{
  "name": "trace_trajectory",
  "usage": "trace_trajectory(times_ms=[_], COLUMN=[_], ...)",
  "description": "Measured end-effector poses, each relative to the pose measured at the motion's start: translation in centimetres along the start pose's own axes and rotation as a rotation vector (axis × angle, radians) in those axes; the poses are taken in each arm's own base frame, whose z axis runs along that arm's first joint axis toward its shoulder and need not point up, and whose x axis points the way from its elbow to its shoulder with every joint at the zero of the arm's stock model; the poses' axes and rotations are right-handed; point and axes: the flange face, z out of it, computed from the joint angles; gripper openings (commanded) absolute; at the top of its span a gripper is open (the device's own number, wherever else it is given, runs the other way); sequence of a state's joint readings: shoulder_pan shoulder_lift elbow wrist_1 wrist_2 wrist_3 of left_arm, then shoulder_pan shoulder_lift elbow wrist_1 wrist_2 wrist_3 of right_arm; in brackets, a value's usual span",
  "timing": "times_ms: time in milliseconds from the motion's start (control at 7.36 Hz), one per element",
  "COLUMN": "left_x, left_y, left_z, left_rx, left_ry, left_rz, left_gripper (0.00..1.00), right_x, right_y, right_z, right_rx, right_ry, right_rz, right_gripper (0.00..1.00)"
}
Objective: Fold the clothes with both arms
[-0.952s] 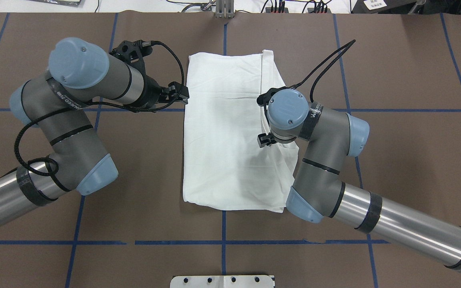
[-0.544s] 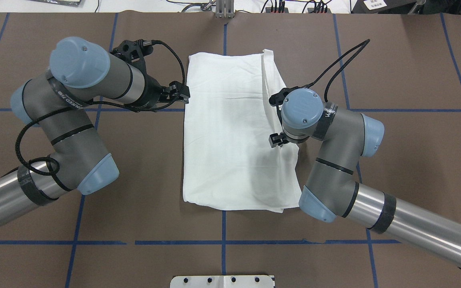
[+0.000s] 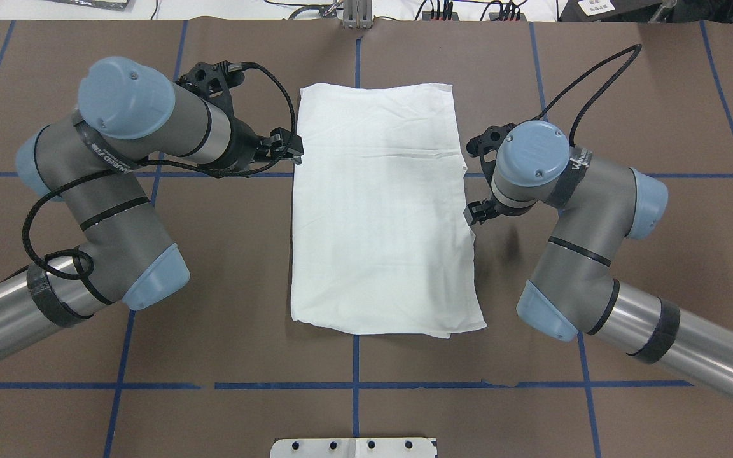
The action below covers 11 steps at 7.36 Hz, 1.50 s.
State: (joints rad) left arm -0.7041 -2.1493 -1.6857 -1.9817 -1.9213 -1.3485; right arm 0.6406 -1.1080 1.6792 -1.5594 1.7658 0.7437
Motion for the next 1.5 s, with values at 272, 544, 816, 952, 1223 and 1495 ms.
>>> trace_trajectory(times_ms=[272,544,816,952,1223,1495], left_x=[0.3,0.7,1.9,2.2,1.5,0.6], left_y=[0.6,5.9,13.1,16.6,20.8,21.6], left_z=[-1.1,-2.4,-1.1,0.4,4.2,6.1], left_rx=[-0.012,-0.095,-0.158,-0.16,-0.151,-0.14], left_ry=[0.018,0.059,0.046,0.011,-0.07,-0.112], left_rz=[-0.014,-0.081,-0.158,-0.185,-0.222,-0.245], left_gripper=[1.0,1.0,1.0,1.0,0.98,0.87], right_x=[-0.1,-0.5,-0.6,-0.6,-0.8,-1.0], right_y=[0.1,1.3,3.2,4.0,4.9,5.1], right_z=[-2.5,-5.6,-8.7,-10.0,-11.4,-11.5], right_rx=[0.006,0.017,0.015,0.013,0.005,-0.001], right_ry=[-0.063,-0.139,-0.217,-0.248,-0.283,-0.29], right_rz=[0.004,0.041,0.12,0.15,0.189,0.199], right_gripper=[1.0,1.0,1.0,1.0,1.0,1.0])
